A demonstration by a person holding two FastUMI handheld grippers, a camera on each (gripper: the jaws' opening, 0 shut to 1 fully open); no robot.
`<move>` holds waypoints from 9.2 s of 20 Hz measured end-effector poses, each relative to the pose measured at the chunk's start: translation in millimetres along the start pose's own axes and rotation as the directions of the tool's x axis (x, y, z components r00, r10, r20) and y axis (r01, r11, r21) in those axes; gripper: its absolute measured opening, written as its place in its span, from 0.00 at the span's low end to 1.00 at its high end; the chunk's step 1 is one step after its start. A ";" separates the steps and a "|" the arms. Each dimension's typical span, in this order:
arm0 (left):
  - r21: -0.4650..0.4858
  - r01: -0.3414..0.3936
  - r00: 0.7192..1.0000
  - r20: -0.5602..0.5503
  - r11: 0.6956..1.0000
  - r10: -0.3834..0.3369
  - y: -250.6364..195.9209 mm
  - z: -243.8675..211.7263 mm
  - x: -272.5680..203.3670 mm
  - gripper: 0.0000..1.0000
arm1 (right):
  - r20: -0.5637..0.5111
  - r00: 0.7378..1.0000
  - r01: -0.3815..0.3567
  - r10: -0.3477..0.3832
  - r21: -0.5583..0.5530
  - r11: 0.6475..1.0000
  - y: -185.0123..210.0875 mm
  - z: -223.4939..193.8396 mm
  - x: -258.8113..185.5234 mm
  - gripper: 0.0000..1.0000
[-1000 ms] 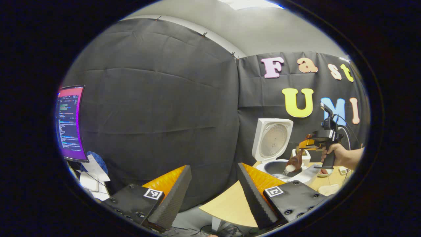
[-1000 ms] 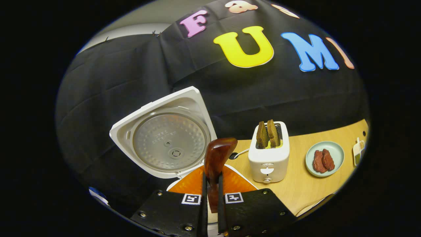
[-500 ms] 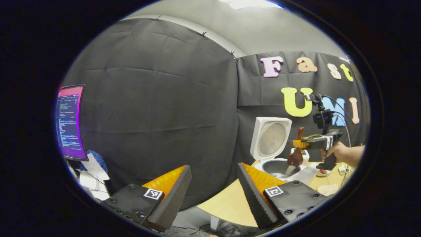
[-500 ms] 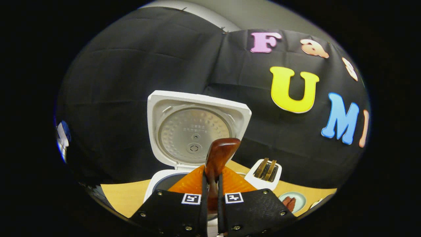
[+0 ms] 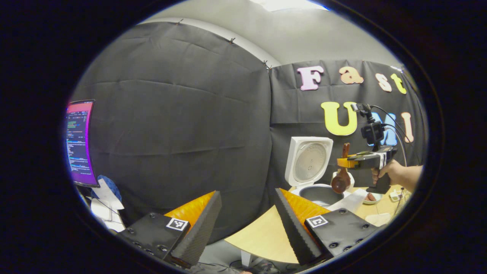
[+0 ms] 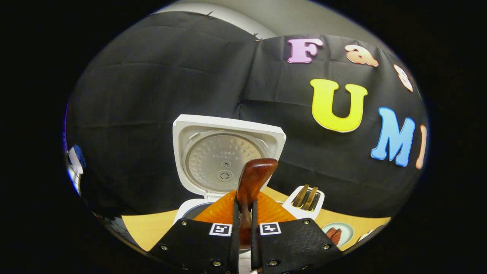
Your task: Close the left gripper, press the button to open the rice cooker; take a wooden spoon from the chopstick holder with the right hand, scoop a spoonful of rice and pour it into the rice cooker, then put the wooden spoon back into the chopstick holder.
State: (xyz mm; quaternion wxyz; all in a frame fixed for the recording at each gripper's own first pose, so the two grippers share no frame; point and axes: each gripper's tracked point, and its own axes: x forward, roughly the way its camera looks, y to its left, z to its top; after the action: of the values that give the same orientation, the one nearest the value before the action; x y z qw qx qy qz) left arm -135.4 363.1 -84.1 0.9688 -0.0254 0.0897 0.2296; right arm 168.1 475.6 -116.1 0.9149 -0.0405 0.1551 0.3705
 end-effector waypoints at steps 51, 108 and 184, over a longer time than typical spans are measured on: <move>0.061 0.458 0.884 0.074 0.887 -0.462 -364.1 69.9 -6.9 1.00 | -0.290 0.724 0.667 -0.626 0.526 0.527 -397.6 -216.3 -360.5 0.12; 0.020 0.151 0.988 -0.028 0.988 -0.151 -313.7 140.8 402.0 0.96 | -0.089 0.538 0.834 -0.838 0.198 0.514 -329.3 -97.9 -499.7 0.99; 0.047 0.348 0.873 -0.382 0.936 -0.305 -376.0 -117.7 189.5 0.98 | -0.064 0.766 0.642 -0.640 0.135 0.755 -314.0 -109.0 -427.7 0.97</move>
State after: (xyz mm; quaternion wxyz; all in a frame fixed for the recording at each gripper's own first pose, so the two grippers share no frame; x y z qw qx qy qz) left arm 181.0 100.0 -231.9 0.9592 -0.0273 0.2773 0.0484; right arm 67.6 -56.4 -98.1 0.9857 -0.0253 0.1652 0.0220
